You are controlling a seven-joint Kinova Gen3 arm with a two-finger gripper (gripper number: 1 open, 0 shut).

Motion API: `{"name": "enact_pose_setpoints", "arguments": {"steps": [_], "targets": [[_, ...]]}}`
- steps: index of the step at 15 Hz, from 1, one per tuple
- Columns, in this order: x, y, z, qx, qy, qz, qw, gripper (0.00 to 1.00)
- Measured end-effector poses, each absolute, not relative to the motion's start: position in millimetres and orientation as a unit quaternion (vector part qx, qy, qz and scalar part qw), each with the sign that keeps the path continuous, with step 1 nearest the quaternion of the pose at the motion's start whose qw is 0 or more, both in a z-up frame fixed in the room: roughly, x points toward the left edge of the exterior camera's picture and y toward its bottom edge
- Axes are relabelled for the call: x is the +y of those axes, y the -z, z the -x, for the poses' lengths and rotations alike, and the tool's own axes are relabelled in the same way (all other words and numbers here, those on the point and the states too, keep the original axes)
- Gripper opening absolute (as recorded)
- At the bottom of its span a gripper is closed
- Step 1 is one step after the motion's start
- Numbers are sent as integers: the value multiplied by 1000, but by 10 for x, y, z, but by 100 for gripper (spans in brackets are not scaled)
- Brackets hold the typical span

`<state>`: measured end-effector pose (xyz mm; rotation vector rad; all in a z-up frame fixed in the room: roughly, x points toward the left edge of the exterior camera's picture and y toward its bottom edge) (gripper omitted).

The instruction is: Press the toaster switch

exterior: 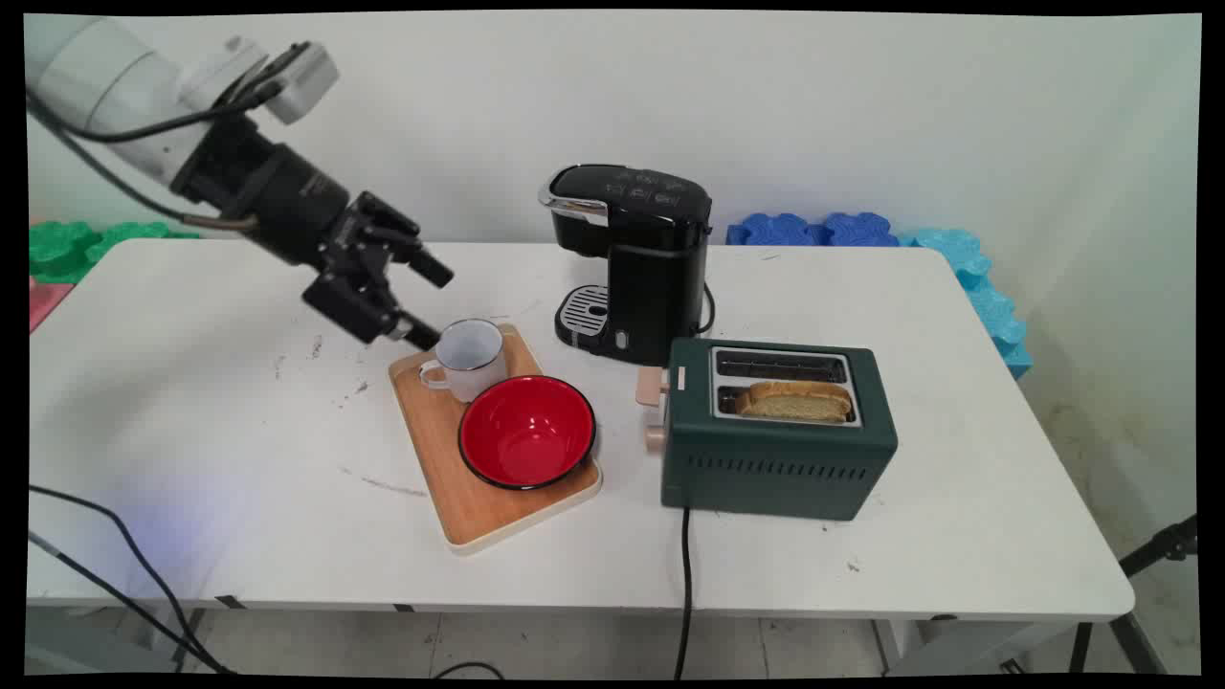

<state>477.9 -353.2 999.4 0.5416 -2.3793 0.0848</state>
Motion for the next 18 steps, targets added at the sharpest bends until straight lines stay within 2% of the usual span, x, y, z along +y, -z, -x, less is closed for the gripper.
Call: {"name": "enact_pose_setpoints", "arguments": {"steps": [5,9,10,18], "targets": [[-3701,-10163,-4344,-915,-44,-191,353,100],[-3865,-10146,-3980,-919,-56,-166,354,100],[-3902,-10121,-3908,-920,-59,-161,353,0],[-4123,-9811,-3533,-932,-59,-137,330,0]]}}
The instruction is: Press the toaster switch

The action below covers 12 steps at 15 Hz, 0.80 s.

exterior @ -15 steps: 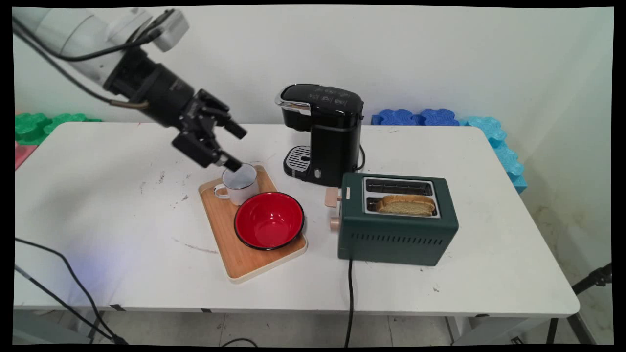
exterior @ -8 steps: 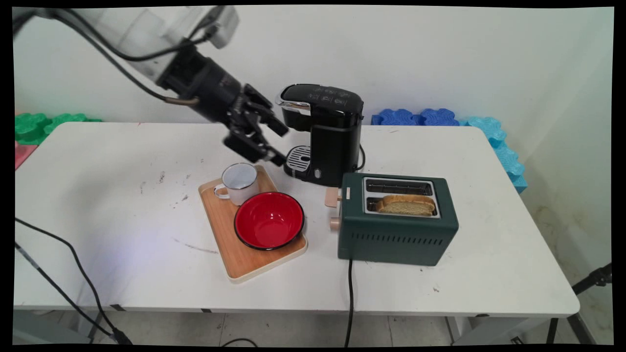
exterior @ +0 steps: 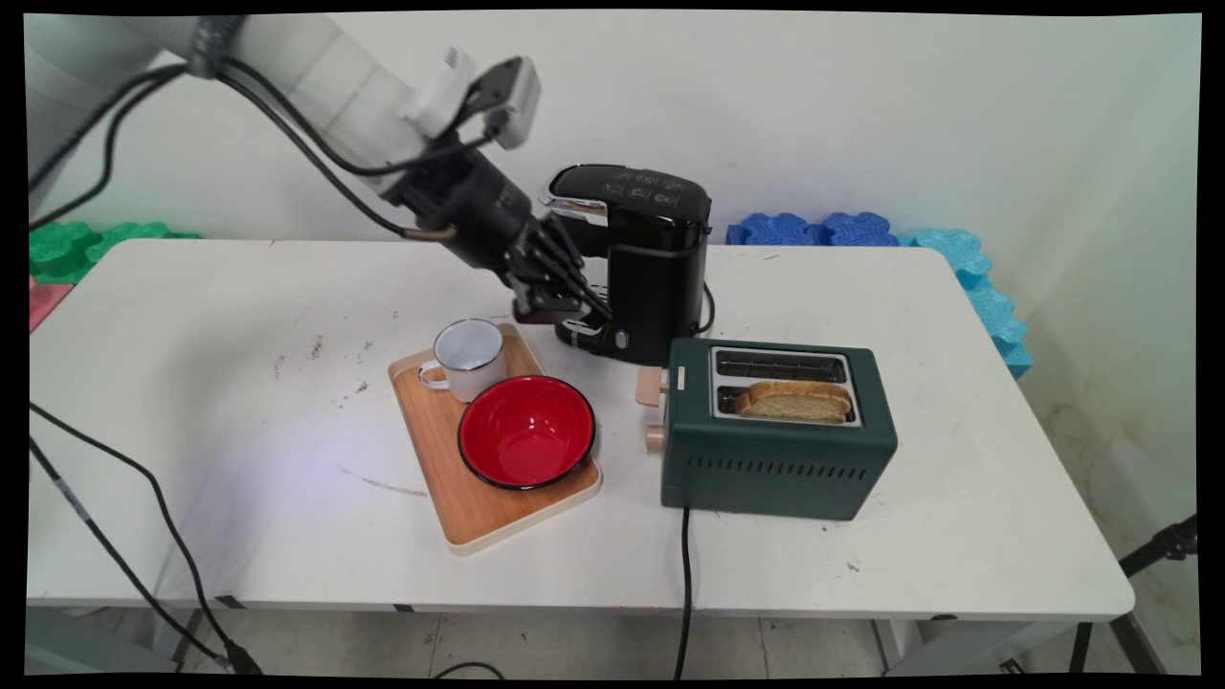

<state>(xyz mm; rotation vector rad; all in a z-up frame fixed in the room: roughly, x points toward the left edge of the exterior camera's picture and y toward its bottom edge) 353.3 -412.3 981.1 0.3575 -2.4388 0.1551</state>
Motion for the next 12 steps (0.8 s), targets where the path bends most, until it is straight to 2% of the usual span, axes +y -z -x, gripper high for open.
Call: {"name": "enact_pose_setpoints", "arguments": {"steps": [12], "targets": [[-4355,-9400,-3138,-945,-36,-116,304,0]]}}
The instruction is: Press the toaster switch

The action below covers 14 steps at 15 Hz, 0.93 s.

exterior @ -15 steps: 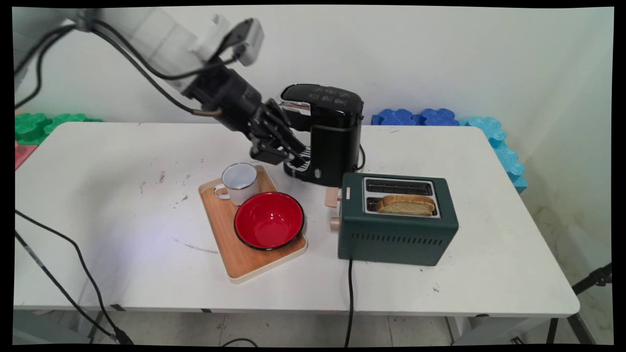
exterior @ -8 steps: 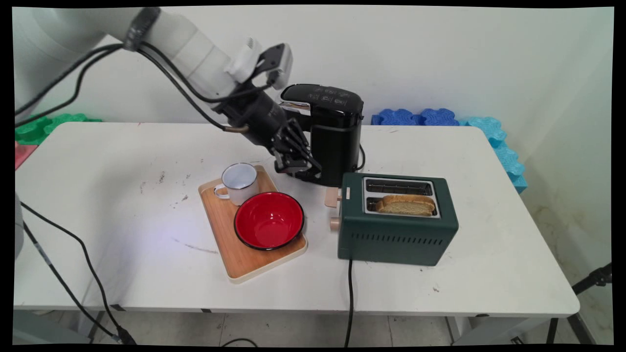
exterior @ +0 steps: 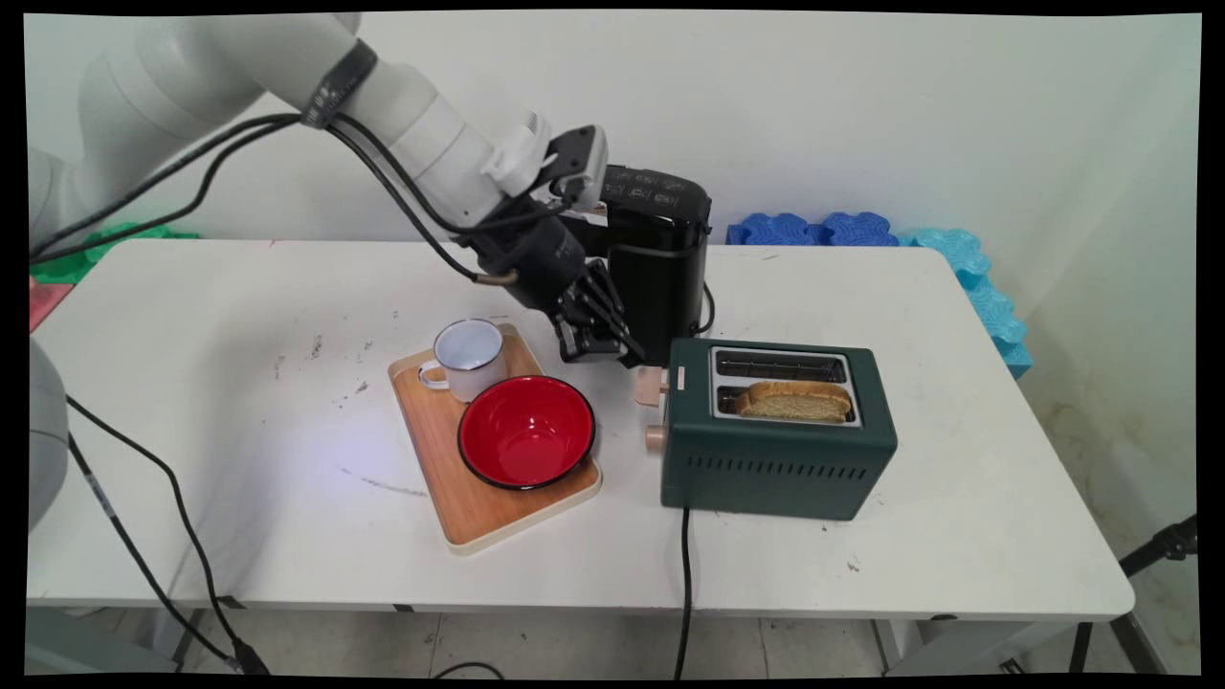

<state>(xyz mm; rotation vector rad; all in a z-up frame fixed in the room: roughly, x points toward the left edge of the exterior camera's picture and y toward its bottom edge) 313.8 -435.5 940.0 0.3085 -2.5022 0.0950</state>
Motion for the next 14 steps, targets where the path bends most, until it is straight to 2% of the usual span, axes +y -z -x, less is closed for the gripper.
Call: {"name": "enact_pose_setpoints", "arguments": {"steps": [14], "targets": [[-4444,-9048,-2968,-946,-22,-123,300,0]]}}
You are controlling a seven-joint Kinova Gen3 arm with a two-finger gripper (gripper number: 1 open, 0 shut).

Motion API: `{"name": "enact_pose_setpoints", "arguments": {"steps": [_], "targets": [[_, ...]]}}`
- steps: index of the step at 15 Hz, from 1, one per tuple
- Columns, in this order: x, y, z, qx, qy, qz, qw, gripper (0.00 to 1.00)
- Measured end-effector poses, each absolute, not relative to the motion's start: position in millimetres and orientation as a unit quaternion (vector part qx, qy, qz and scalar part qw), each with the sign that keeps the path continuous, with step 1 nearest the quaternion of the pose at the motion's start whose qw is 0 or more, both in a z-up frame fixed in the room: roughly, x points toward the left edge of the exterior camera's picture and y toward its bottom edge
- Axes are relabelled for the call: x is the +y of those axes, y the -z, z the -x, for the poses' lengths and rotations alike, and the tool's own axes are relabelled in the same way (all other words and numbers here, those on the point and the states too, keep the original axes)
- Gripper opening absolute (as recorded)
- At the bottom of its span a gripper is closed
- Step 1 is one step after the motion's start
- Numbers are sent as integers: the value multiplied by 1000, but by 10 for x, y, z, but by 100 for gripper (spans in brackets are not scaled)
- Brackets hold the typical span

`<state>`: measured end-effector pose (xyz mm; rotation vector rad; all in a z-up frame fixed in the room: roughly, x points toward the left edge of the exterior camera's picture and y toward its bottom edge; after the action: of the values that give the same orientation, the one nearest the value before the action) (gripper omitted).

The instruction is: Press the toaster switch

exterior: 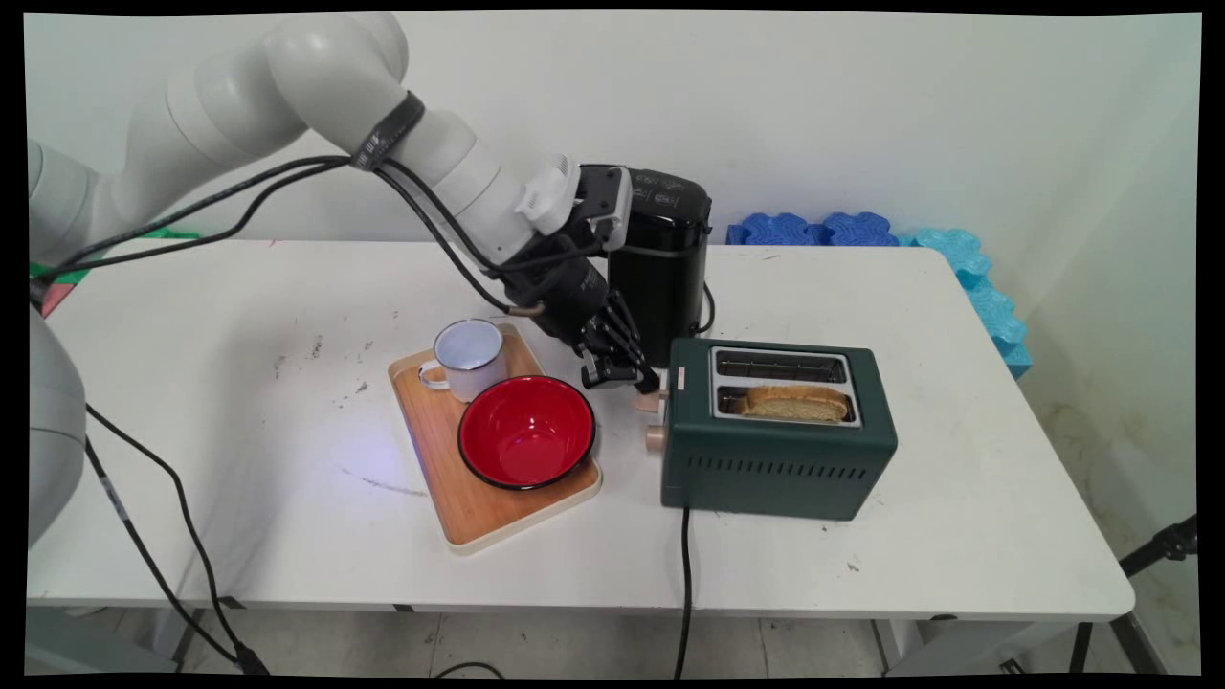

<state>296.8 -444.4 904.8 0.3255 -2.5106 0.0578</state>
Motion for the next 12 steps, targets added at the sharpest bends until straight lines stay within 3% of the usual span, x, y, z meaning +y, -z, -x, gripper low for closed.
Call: {"name": "enact_pose_setpoints", "arguments": {"steps": [12], "targets": [[-4420,-8782,-2991,-943,-15,-140,303,0]]}}
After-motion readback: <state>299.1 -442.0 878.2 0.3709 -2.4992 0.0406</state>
